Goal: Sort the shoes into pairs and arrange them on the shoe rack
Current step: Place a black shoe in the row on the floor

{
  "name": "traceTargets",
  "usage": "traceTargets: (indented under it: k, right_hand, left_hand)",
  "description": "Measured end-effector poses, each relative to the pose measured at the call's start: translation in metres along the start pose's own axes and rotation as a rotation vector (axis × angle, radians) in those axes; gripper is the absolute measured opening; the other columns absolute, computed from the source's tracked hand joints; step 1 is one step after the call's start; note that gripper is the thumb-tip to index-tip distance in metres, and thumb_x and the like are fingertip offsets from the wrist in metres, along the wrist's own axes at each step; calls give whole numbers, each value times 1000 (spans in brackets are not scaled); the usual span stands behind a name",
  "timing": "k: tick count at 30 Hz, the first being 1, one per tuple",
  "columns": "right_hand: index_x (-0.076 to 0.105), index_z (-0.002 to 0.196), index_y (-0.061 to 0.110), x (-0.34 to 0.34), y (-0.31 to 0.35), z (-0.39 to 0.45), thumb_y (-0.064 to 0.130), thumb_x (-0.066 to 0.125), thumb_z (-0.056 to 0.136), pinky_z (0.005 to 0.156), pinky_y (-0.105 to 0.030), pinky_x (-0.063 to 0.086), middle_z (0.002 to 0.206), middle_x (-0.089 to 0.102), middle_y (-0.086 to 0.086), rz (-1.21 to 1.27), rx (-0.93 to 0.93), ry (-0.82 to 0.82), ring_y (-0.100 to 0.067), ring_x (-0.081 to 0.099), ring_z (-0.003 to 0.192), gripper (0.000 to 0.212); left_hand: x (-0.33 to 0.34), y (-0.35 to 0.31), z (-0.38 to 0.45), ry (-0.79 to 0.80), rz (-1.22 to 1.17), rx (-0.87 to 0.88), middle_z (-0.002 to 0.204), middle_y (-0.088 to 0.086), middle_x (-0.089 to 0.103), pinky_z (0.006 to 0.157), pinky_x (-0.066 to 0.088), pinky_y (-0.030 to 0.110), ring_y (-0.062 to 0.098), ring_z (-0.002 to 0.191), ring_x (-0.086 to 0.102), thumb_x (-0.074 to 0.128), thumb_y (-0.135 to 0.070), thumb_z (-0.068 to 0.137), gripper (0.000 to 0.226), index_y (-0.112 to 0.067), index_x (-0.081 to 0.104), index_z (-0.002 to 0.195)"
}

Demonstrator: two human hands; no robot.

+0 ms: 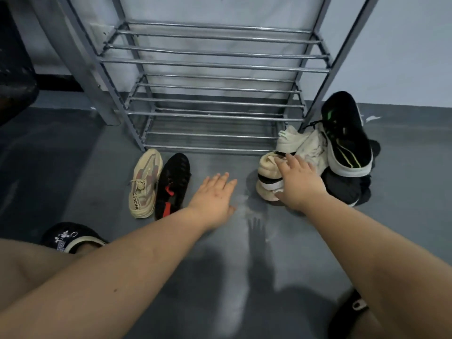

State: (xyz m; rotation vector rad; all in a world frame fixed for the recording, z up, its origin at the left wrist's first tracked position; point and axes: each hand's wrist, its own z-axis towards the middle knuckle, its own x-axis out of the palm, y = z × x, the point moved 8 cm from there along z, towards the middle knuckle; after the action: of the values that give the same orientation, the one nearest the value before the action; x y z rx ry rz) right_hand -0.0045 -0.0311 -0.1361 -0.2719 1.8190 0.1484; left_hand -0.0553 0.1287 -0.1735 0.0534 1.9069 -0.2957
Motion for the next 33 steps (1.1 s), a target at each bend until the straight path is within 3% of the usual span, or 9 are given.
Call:
traceTargets:
  k: [6, 16, 24, 29, 33]
  right_hand:
    - [6, 152, 20, -13, -61, -33, 41, 53, 90, 119, -41, 10, 160, 4, -9, -88, 36, -58, -28, 3, 148, 80]
    - [4, 153, 21, -29, -171, -52, 52, 52, 89, 119, -42, 14, 160, 7, -8, 59, 324, -95, -27, 9, 147, 86]
    - [8, 152, 19, -25, -196, -34, 59, 50, 87, 118, -45, 16, 159, 11, -10, 84, 339, -96, -29, 11, 147, 87]
    - [27, 147, 16, -21, -201, -18, 68, 47, 82, 117, -45, 17, 155, 22, -10, 139, 357, -41, -29, 15, 145, 86]
    - [38, 137, 13, -16, -200, -8, 58, 54, 85, 110, -42, 30, 142, 42, -10, 234, 373, -63, -30, 33, 135, 70]
  left_hand:
    - [-39, -48, 20, -43, 104, 87, 160, 10, 0, 119, -2, 38, 26, 148, 1, 40, -39, 96, 69, -16, 6, 151]
    - [-62, -138, 70, -59, 19, 162, 159, 6, 8, 119, 3, 35, 23, 147, 6, 41, -45, 95, 71, -16, 9, 151]
    - [-65, -185, 116, -42, 82, 219, 157, 8, 16, 120, 9, 38, 24, 146, 11, 37, -53, 94, 73, -13, 13, 150]
    - [-63, -197, 133, 0, -78, 148, 152, 11, 30, 114, 21, 37, 25, 141, 25, 42, -57, 91, 75, -11, 23, 148]
    - [-53, -198, 149, 37, -415, 90, 139, 6, 49, 103, 36, 32, 24, 130, 44, 56, -45, 89, 62, -15, 37, 140]
